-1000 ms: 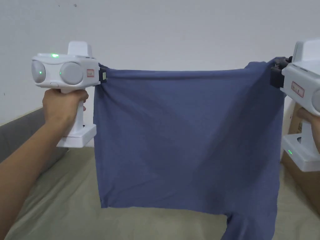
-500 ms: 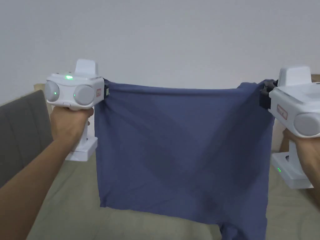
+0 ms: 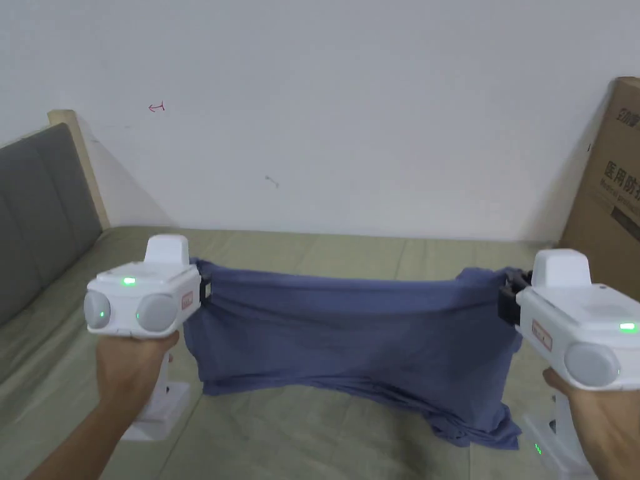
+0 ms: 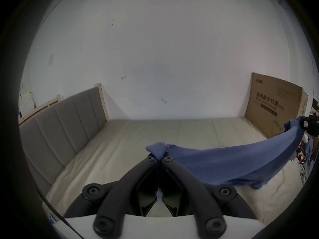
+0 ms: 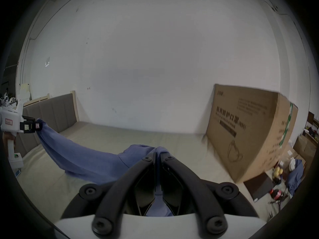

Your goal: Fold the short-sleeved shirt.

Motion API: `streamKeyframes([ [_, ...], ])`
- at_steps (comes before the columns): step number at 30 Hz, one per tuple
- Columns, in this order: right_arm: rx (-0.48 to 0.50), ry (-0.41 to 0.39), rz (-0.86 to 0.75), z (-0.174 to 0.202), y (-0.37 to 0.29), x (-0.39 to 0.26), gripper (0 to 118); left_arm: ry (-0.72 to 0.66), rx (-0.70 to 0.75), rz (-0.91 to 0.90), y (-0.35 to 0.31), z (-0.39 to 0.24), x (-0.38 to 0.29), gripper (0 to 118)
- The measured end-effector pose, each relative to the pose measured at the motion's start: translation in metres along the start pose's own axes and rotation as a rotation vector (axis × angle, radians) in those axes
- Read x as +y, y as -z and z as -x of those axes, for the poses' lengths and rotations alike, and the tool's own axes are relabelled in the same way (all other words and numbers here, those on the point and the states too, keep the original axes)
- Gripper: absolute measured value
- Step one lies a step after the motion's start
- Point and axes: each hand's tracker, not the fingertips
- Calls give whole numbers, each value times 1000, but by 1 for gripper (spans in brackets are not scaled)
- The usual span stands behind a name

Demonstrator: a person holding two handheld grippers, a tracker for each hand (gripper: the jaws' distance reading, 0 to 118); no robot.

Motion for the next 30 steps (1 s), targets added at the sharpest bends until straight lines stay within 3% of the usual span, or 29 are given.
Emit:
streamKeyframes([
  [5, 26, 40, 83, -7, -30, -56, 2, -5, -17, 88, -22, 10, -66, 0],
  [15, 57, 162, 231, 0, -145, -158, 2, -35, -41, 253, -129, 29, -190, 0],
  [24, 62, 250, 329, 8, -239, -230, 2, -58, -38, 330, -210, 43, -261, 0],
  [30, 65, 259, 373, 18, -282, -260, 2, -65, -27, 359, -247, 51, -293, 0],
])
